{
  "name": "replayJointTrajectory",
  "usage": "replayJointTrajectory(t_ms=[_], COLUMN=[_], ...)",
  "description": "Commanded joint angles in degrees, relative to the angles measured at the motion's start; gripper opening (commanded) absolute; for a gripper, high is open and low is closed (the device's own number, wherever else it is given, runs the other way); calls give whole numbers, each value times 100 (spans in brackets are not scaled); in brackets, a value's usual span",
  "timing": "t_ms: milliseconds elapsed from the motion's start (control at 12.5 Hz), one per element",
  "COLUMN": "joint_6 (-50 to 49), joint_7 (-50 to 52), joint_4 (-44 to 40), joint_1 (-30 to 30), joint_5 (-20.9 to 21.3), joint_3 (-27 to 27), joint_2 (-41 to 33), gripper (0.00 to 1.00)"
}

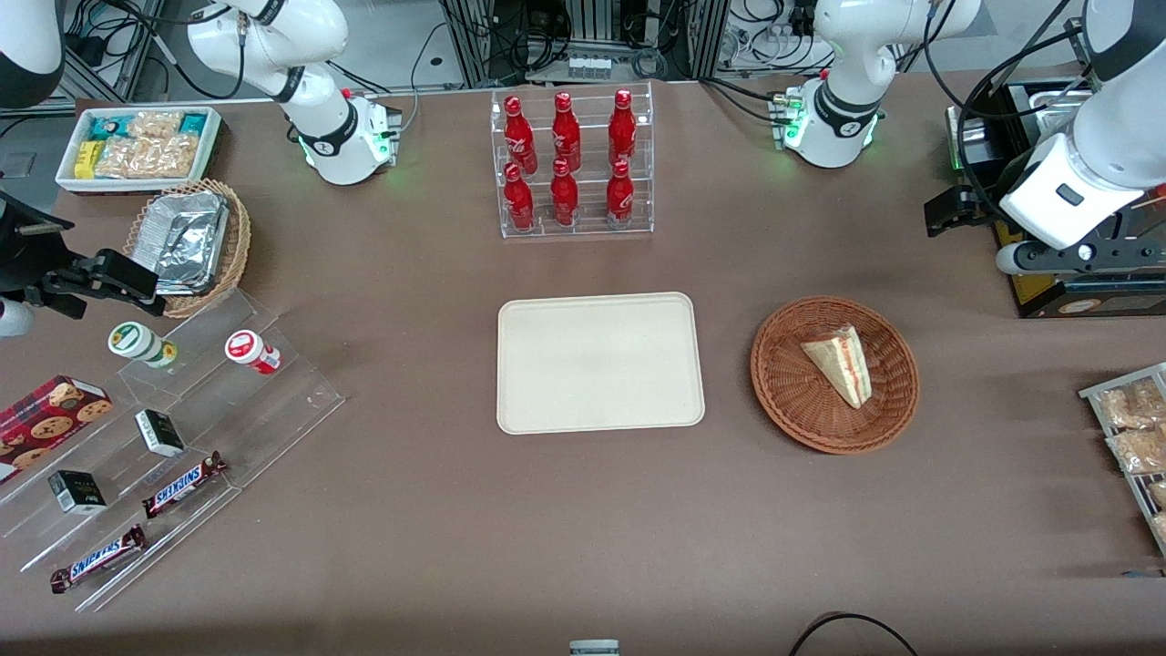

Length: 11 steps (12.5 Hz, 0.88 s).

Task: Place sandwich from basket to tray
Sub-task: 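Move the left gripper over the wrapped sandwich in the wicker basket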

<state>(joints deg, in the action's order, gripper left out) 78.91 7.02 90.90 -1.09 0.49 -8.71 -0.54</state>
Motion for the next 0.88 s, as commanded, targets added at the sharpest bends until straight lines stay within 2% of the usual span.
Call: replayJointTrajectory(t_ms=[0, 160, 560, 800], joint_6=[159, 395, 2669, 3962], joint_7=[-87, -69, -78, -78], joint_4=[77, 331, 2727, 3661], joint_1=[13, 13, 13, 13], joint_5=[56, 56, 65, 65], joint_3=[-43, -52, -52, -87], joint_2=[-25, 27, -569, -553], gripper=[100, 100, 100, 100])
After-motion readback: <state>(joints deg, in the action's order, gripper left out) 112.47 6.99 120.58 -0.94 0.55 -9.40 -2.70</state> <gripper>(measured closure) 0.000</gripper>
